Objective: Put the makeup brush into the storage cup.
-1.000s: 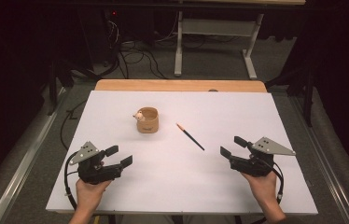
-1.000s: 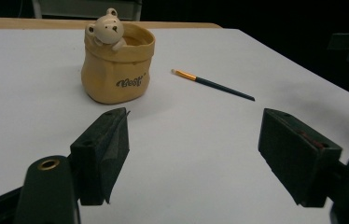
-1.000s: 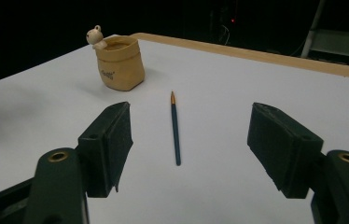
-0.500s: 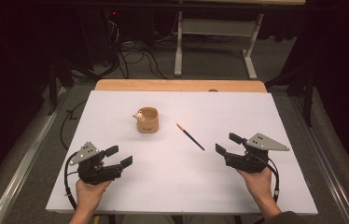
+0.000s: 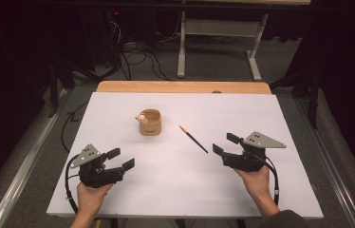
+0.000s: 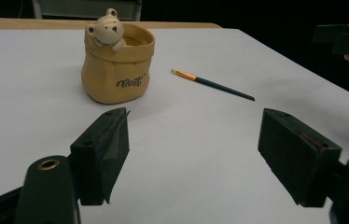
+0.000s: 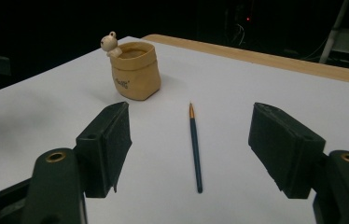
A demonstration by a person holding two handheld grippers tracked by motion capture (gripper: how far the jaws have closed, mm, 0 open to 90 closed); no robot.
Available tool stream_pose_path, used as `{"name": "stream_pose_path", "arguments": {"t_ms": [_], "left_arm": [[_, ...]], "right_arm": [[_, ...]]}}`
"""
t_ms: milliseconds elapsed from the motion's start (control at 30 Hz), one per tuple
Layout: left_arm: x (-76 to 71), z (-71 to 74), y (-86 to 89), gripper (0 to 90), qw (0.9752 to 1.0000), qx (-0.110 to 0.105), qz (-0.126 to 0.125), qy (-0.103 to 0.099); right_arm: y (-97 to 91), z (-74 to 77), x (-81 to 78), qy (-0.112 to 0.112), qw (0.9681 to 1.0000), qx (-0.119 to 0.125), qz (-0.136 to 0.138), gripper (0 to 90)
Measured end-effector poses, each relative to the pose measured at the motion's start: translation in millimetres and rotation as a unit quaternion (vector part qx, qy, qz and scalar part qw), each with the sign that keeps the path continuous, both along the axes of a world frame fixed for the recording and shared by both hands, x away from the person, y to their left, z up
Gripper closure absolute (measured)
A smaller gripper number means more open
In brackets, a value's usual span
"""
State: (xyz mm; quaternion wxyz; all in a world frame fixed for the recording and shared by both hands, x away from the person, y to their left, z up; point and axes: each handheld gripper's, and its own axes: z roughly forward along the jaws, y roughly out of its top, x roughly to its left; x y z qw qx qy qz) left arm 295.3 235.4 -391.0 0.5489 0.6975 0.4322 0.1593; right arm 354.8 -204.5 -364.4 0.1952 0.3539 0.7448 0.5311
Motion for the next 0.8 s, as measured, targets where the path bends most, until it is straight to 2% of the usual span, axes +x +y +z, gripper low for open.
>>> {"name": "stream_pose_path", "arguments": {"t_ms": [367,500,800], "left_arm": [[-1.1,-0.1,0.3,25.0,1.0000,-0.002,0.001,-0.001],[-0.2,-0.5,-0.8,25.0,1.0000,0.001,-0.001,0.001],[-1.2,-0.1,0.1,25.0,1.0000,0.000,0.000,0.000]], "right_arm": [[6.5,0.0,7.8,0.008,0.9999,0.011,-0.001,30.4],[8.5,-0.1,9.8,0.003,0.9999,0.014,-0.001,30.0],[15.3,2.4,12.3,-0.007,0.9992,0.038,0.009,30.8]]}}
